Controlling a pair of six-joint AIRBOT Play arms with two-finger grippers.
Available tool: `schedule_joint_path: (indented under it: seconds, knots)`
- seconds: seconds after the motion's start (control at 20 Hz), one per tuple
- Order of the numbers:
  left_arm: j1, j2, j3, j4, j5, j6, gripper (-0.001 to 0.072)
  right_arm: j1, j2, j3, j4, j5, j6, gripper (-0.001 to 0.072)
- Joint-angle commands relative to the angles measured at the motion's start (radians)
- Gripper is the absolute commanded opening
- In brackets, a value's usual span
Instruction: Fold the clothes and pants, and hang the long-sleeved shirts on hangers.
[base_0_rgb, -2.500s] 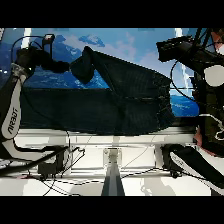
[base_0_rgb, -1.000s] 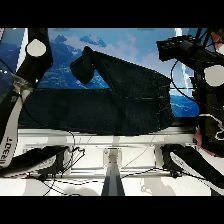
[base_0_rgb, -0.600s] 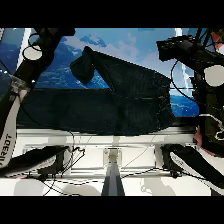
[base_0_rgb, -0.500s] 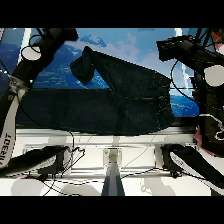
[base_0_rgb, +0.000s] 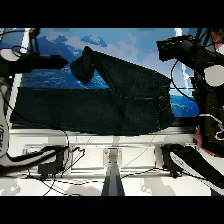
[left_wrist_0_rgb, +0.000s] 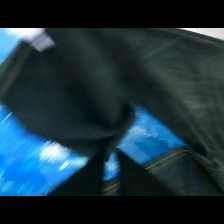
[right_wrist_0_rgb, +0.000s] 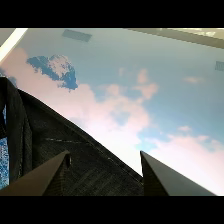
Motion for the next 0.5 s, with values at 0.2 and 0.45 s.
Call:
schedule_joint_path:
  seconds: [0.2, 0.45]
  knots:
    - [0.065, -0.283, 0.0, -0.153, -0.065, -0.086, 0.0488, 0.0, 0.0, 0.0, 0.0, 0.0, 0.0, 0.0504]
    - [-0.038, -0.391, 0.0, -0.17, 0.164, -0.042, 0.0479, 0.0, 0.0, 0.0, 0.0, 0.0, 0.0, 0.0504]
